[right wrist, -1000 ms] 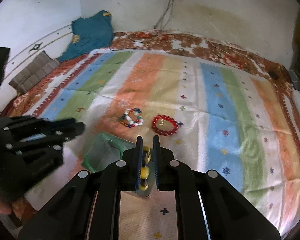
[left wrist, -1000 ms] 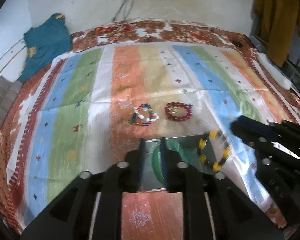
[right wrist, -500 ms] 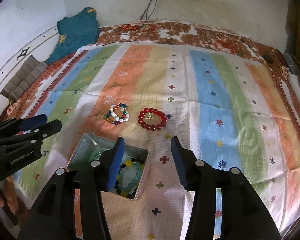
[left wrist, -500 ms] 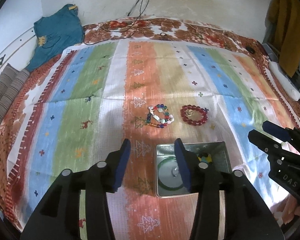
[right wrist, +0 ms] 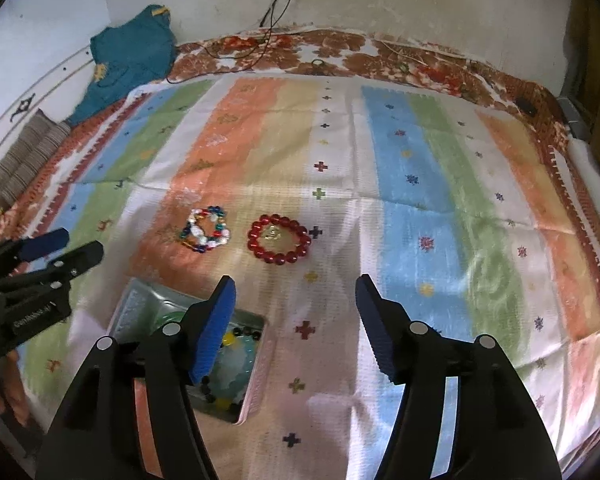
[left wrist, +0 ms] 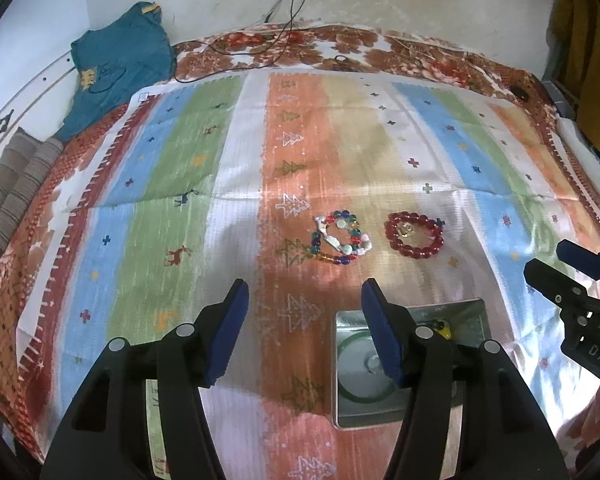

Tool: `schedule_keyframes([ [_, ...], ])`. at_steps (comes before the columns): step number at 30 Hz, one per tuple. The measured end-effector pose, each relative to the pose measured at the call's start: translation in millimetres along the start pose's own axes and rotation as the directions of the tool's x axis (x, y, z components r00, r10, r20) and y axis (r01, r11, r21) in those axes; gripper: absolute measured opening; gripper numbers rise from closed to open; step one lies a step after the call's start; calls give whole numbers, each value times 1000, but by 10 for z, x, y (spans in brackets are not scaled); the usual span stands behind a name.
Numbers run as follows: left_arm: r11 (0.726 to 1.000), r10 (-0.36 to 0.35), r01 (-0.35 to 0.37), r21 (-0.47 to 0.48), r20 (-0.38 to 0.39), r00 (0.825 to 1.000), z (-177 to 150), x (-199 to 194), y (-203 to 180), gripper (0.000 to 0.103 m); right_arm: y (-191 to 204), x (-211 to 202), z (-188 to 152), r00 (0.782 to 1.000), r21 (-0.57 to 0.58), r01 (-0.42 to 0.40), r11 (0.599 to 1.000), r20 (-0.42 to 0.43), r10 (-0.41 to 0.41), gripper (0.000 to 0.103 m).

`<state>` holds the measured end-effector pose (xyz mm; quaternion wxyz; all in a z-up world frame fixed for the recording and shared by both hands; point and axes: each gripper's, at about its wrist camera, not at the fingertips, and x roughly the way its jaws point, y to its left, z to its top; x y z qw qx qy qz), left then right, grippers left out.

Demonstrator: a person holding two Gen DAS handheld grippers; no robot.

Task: Organize jewelry
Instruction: 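Move both open tools toward the red bead and charm bracelets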

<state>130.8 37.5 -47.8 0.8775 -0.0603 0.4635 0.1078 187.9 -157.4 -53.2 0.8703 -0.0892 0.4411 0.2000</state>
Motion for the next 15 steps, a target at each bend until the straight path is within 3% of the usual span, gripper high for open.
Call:
schedule_keyframes([
  [7, 999, -10, 9, 32, 22, 1000, 70, -35, -82, 64, -65, 147, 64, 1000, 18, -1, 1000, -22, 1, 72],
  [15, 999, 21, -20, 38, -16, 1000, 125, 210, -79, 64, -97, 327, 124, 999, 25, 4, 1000, -48, -3, 74],
])
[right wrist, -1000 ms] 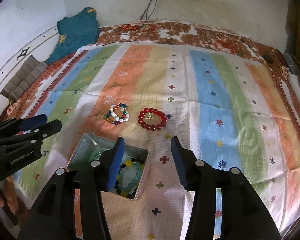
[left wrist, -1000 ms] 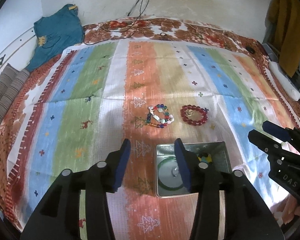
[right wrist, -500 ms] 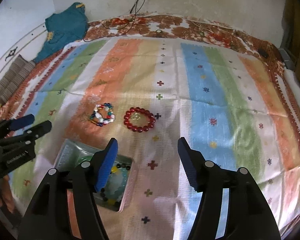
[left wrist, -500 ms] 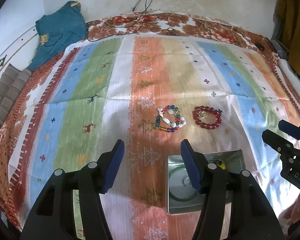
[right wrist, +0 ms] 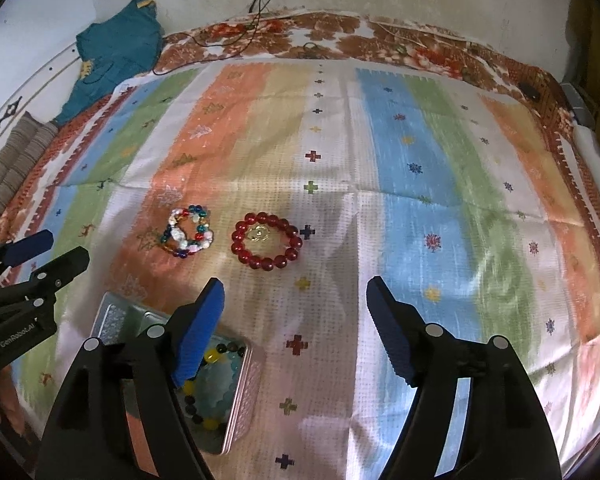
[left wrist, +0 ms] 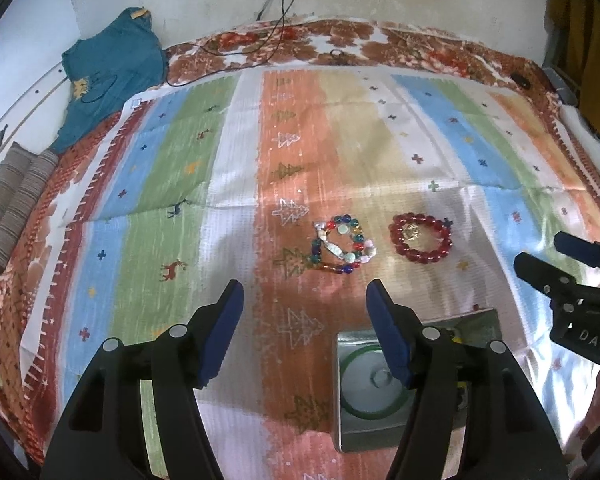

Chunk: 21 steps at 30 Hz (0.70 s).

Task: Organize jewelry
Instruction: 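Move both open tools toward the red bead and charm bracelets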

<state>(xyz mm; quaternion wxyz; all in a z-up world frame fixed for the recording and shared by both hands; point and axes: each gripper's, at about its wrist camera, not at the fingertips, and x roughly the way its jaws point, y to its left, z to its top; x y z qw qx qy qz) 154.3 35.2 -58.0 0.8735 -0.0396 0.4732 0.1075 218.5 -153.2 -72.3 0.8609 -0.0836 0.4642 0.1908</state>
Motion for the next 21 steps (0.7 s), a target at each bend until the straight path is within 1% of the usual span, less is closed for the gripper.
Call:
schedule_keyframes([
  [4, 1000, -8, 8, -16, -16, 1000, 73, 116, 20, 64, -8, 100, 52, 1000, -4, 10, 1000, -12, -10, 74],
  [9, 1000, -7, 7, -3, -37, 999, 162, 281, -11, 64, -26, 268, 85, 999, -13, 21, 1000, -40, -22, 74],
  [12, 1000, -9, 9, -6, -49, 999, 211, 380, -12, 64, -28, 345, 104, 999, -6, 14, 1000, -51, -14, 74],
  [16, 999, -27, 26, -19, -66, 997, 263, 493, 11, 64, -65, 402, 162, 999, 22, 24, 999, -43, -23, 74],
  [21, 999, -25, 23, -26, -84, 996, 301, 634, 56, 64, -59, 514, 208, 998, 8, 36, 999, -56, -35, 74],
])
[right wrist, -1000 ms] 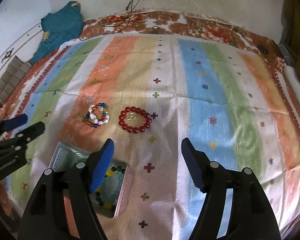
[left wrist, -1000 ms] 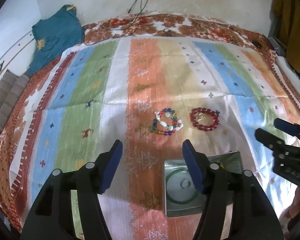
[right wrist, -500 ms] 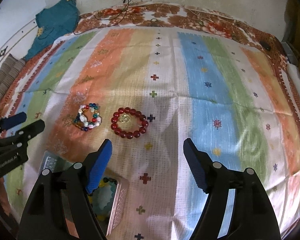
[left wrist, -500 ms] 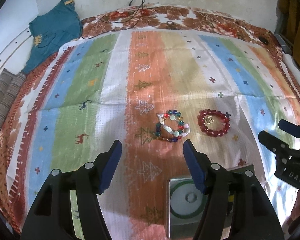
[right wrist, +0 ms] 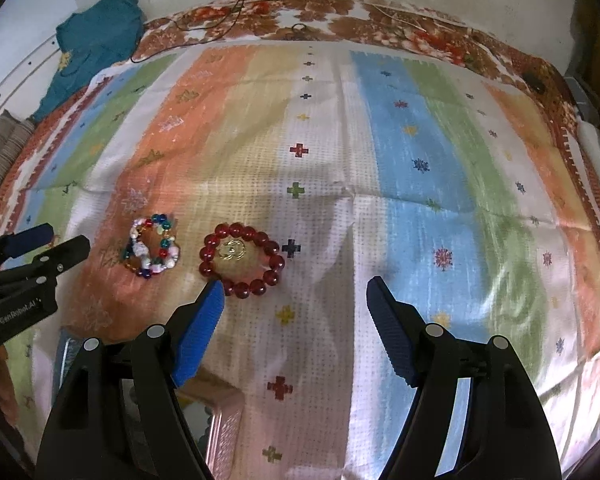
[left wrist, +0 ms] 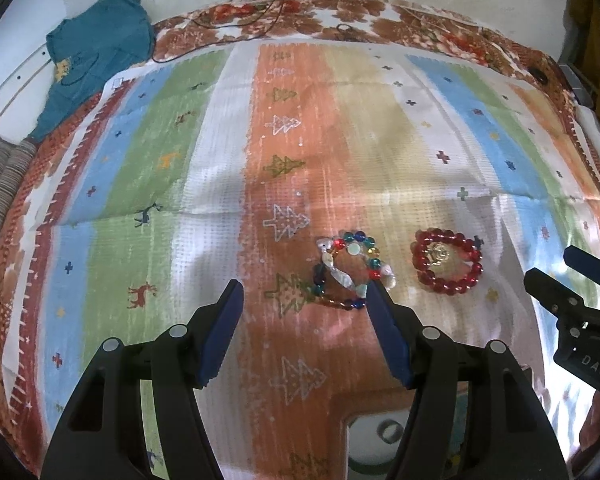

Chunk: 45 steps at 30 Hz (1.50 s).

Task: Organize jewelry
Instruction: 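Move both open tools toward the red bead and charm bracelets, then grasp the multicolour charm bracelet with the left tool while the right grasps the red bracelet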

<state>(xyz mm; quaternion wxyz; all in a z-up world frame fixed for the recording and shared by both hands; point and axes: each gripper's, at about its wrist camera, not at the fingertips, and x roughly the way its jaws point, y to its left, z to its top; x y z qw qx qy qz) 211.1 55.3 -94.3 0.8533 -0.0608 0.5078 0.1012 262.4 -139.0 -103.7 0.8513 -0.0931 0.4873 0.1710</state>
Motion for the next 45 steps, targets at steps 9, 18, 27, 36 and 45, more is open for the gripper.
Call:
schedule_keyframes([
  [9, 999, -30, 29, -13, -34, 999, 96, 194, 61, 64, -4, 90, 93, 1000, 16, 2, 1000, -5, -2, 74],
  [18, 999, -53, 52, -14, -66, 996, 172, 426, 24, 61, 31, 297, 126, 999, 0, 10, 1000, -32, -10, 74],
  [27, 997, -75, 74, -14, -78, 994, 226, 565, -20, 55, 36, 481, 170, 998, -1, 12, 1000, -60, -12, 73],
  [36, 995, -96, 93, -35, -99, 991, 255, 705, 33, 37, 36, 641, 195, 996, -8, -1, 1000, -93, 0, 54],
  [45, 993, -115, 115, -6, -110, 987, 274, 773, -56, 18, 106, 751, 183, 993, -32, -29, 999, -115, 25, 33],
])
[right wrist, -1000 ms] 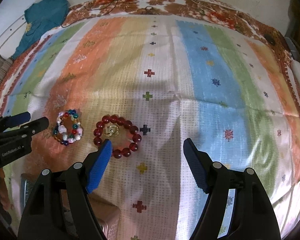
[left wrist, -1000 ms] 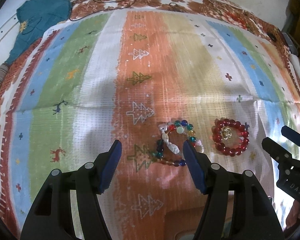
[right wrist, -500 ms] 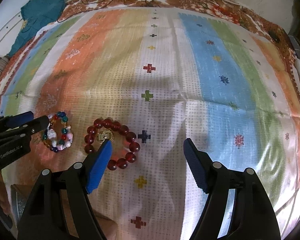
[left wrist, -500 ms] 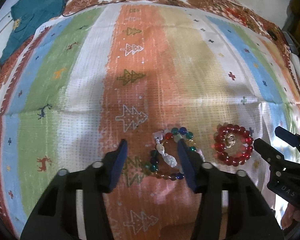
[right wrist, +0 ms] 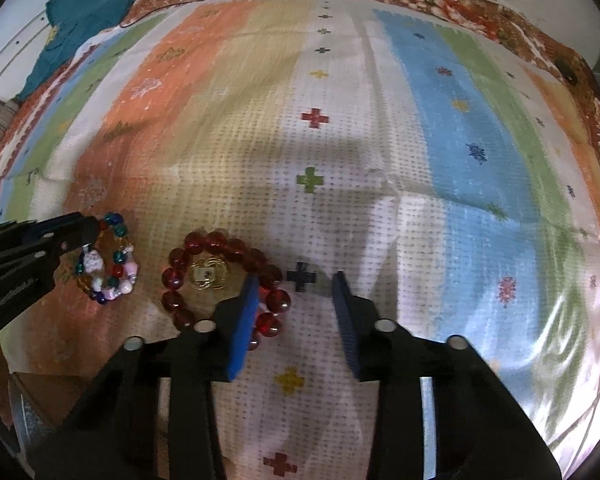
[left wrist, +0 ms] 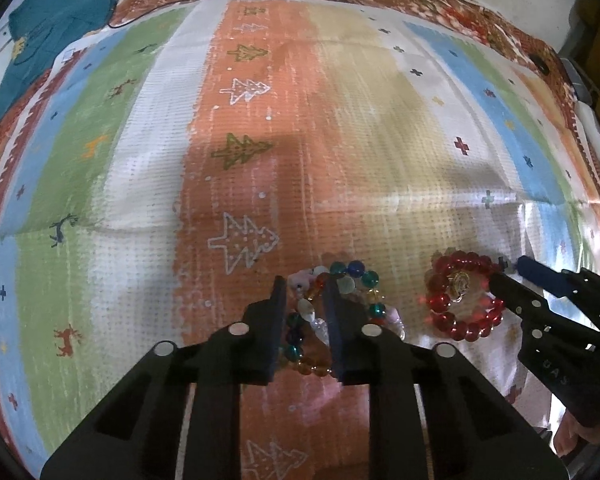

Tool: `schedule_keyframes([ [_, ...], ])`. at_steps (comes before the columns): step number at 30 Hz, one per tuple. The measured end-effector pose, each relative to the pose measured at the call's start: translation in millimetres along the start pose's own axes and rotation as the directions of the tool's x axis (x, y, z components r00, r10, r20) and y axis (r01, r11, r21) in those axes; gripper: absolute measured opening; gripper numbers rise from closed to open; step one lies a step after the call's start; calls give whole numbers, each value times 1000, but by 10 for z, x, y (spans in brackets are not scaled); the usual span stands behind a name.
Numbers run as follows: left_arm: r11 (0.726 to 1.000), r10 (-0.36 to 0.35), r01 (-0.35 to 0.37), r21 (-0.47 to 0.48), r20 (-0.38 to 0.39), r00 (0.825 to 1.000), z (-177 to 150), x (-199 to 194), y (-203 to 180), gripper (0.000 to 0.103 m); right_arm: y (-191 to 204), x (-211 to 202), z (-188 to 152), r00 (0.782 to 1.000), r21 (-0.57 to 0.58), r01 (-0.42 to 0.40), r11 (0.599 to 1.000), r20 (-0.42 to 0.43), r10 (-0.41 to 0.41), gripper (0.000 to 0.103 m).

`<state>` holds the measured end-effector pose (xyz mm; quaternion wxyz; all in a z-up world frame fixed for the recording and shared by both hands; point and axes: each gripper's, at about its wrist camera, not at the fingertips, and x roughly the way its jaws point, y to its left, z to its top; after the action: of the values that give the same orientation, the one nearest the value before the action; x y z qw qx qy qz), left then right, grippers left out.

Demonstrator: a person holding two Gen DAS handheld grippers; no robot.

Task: Organize jewelry
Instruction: 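Grasp the multicolour charm bracelet with the left tool while the right grasps the red bracelet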

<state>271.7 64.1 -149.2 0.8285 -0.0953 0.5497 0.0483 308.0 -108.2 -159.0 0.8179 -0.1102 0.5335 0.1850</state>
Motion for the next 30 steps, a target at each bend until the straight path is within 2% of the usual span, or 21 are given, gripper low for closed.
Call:
schedule_keyframes([
  [4, 1000, -11, 11, 18, -16, 1000, 3, 35, -18, 16, 46, 30, -3, 1000, -7, -28, 1000, -13, 28, 16],
  [5, 1000, -11, 12, 18, -18, 1000, 0, 41, -16, 11, 65, 41, -9, 1000, -16, -19, 1000, -13, 19, 16],
  [9, 999, -7, 8, 37, -19, 1000, -11, 69, -15, 8, 74, 47, -28, 1000, -31, -15, 999, -8, 15, 15],
  [13, 1000, -7, 7, 28, -6, 1000, 8, 36, -10, 8, 52, 30, -22, 1000, -19, -26, 999, 1, 26, 14],
  [30, 998, -52, 48, 51, 73, 996, 148, -352, -172, 8, 217, -327, 50, 994, -92, 23, 995, 112, -12, 14],
])
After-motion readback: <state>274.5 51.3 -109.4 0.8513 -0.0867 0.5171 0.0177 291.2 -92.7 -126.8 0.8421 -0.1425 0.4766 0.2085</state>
